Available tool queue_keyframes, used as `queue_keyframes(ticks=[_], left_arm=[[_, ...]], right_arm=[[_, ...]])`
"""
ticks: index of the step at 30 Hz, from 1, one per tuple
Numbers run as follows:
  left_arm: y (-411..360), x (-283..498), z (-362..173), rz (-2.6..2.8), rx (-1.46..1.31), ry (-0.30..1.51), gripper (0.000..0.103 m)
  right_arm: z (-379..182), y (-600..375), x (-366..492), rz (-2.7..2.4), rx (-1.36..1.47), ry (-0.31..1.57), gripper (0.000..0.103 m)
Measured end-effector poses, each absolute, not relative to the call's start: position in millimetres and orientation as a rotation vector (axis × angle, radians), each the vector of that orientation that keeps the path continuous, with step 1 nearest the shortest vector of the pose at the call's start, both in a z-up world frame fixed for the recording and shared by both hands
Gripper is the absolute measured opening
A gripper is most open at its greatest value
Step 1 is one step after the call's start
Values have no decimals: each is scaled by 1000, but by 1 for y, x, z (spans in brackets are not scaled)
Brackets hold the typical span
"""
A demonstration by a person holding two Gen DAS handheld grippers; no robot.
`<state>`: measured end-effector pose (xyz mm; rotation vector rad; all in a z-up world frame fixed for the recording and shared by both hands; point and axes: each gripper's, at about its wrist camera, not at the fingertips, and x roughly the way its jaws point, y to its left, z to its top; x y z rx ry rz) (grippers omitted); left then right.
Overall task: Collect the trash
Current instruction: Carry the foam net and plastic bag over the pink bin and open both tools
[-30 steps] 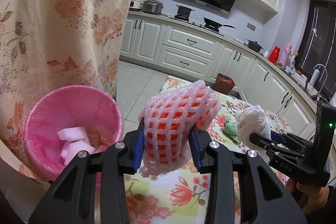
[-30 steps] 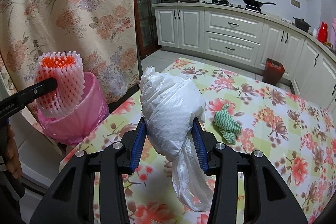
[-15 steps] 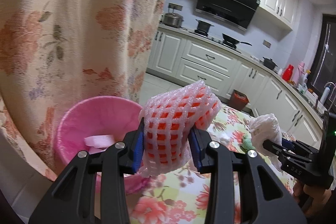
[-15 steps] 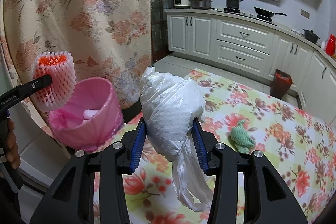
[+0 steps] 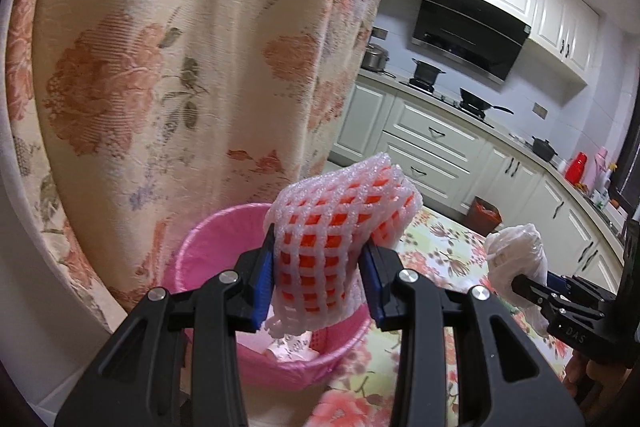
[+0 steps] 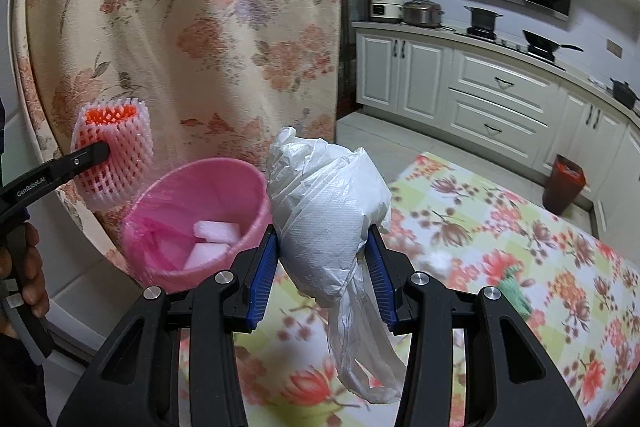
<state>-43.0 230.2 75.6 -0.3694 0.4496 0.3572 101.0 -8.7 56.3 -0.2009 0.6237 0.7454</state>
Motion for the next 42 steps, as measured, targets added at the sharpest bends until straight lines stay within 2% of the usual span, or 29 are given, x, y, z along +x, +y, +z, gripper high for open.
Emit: queue_keyframes(ticks=[28,32,34,35,36,37,42], left_arm=[[275,-26,70,487,-381,458,38],[276,-24,67,491,-385,460,42],[277,-23,66,493,-390,460,45],[278,-22,66,497,-393,459,50],[279,-21,65,500,-398,459,59],[280,-21,65,501,-401,459,60],[278,-16,65,504,-397,466,62]], right_arm=[[48,131,117,937,-258,664,43],[47,138,123,946,-262,666,43],[46,139,125,942,-262,668,48],[45,139,126,943,-260,670,51],[45,138,129,938,-258,669,62],[45,137,130,931,-257,666,67],[44,127,137,906,-243,667,67]])
